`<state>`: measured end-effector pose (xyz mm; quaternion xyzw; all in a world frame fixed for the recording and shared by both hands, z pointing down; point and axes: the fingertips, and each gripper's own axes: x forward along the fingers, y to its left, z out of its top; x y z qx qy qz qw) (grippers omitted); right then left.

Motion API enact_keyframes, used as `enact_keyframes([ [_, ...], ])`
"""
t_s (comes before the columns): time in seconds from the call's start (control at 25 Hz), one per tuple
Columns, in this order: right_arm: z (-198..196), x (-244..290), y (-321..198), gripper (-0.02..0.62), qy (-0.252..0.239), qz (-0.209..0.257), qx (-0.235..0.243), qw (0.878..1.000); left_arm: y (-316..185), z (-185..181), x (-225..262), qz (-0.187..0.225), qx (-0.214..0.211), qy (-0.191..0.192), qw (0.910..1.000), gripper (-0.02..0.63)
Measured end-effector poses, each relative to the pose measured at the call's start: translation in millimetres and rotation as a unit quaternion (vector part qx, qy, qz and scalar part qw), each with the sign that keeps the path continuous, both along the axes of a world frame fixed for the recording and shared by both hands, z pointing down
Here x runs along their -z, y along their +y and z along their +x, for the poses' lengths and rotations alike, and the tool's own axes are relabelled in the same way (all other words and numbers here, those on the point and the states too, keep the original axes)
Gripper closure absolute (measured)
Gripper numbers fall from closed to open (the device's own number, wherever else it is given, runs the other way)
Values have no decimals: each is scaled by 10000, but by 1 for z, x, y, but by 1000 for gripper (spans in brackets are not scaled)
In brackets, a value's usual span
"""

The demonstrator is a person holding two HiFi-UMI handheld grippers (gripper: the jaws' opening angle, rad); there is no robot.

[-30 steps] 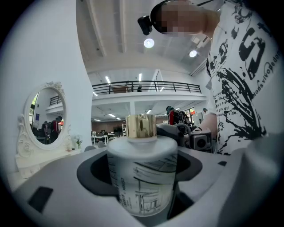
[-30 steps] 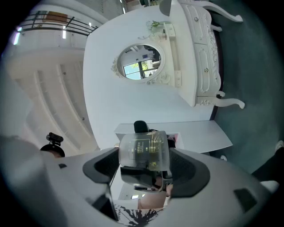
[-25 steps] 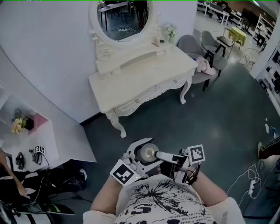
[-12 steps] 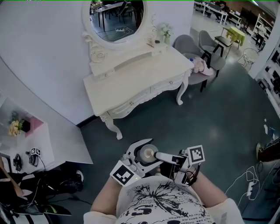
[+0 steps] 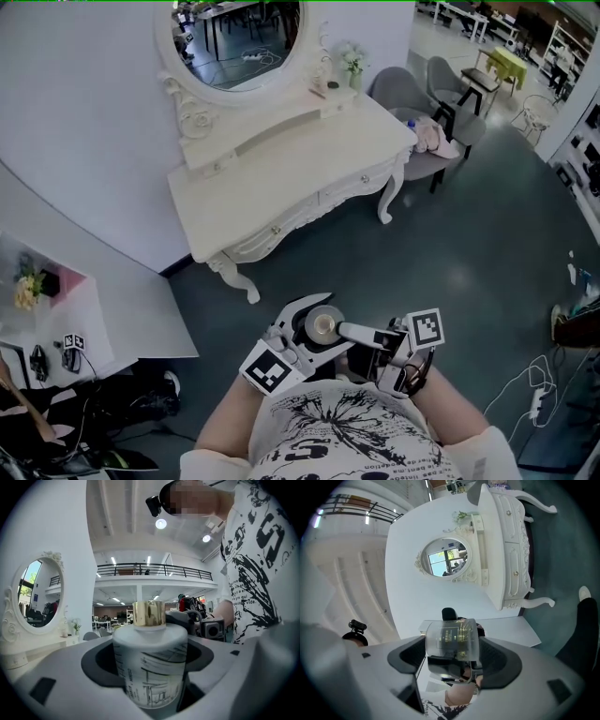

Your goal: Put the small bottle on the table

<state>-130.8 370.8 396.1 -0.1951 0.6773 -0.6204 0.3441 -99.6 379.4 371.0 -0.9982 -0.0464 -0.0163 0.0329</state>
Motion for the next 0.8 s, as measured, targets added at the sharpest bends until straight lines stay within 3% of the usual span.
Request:
enact_keyframes([
  [0.44,53,12,-145,238,116,154,-438,9989,-142,51,12,339,-423,89,9985,255],
  [0.8,70,13,-250,238,108,176,-535,9984,-247,69,15,345,-420,106,9985,255],
])
